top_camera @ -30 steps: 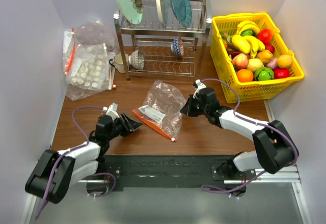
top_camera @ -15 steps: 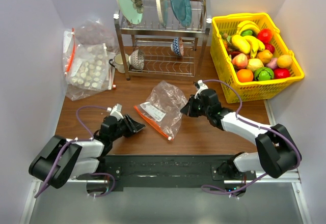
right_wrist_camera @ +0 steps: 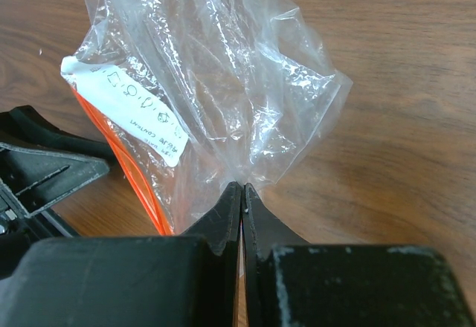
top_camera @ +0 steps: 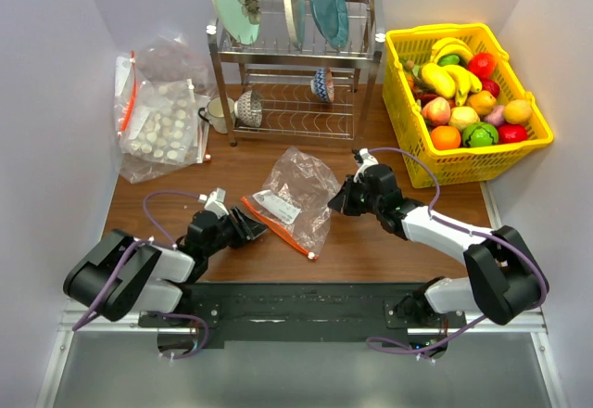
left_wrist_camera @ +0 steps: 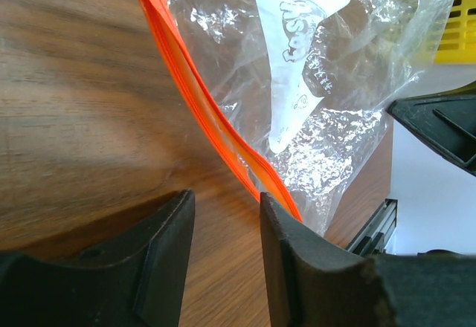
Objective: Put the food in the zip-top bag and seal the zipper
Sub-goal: Pick up the zipper food storage bag at the center of the board.
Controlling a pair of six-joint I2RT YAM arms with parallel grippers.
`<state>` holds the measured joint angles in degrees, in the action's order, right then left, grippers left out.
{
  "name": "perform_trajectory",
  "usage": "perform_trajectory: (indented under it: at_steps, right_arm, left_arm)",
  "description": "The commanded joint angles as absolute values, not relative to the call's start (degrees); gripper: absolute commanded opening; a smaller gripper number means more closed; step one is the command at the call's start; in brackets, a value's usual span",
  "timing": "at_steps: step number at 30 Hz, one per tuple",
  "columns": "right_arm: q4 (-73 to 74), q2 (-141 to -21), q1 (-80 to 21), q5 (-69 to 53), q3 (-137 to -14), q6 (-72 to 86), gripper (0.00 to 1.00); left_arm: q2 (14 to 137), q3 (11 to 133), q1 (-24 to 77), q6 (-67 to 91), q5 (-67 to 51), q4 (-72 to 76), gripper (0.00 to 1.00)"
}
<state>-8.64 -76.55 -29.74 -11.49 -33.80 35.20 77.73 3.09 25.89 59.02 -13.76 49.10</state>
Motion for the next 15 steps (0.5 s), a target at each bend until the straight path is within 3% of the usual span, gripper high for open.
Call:
perform_trajectory:
  at_steps: [1,8,11,14,15]
  right_arm:
    - [-10.9,-75.7,-30.1,-11.7,-33.6,35.9,0.00]
    - [-11.1,-74.9,-30.1,-11.9,-32.8,36.1,0.00]
    - [-11.0,-74.7,-30.2,-11.8,-32.5,36.1,0.00]
    - [-10.9,-74.4,-30.2,-11.9,-32.5,36.2,0.00]
    - [-10.8,-74.4,-30.3,-11.9,-32.5,36.3,0.00]
  left_arm:
    - [80.6,5.0,26.9,59.1,-12.7,52.5,0.44]
    - [84.9,7.2,27.9,60.1,-11.3,55.5,0.43]
    - [87.0,8.5,28.6,60.3,-10.9,55.6,0.31]
    - [88.4,8.5,28.7,60.6,-10.9,57.7,0.07]
    - [88.9,8.5,28.7,60.6,-11.0,58.0,0.03]
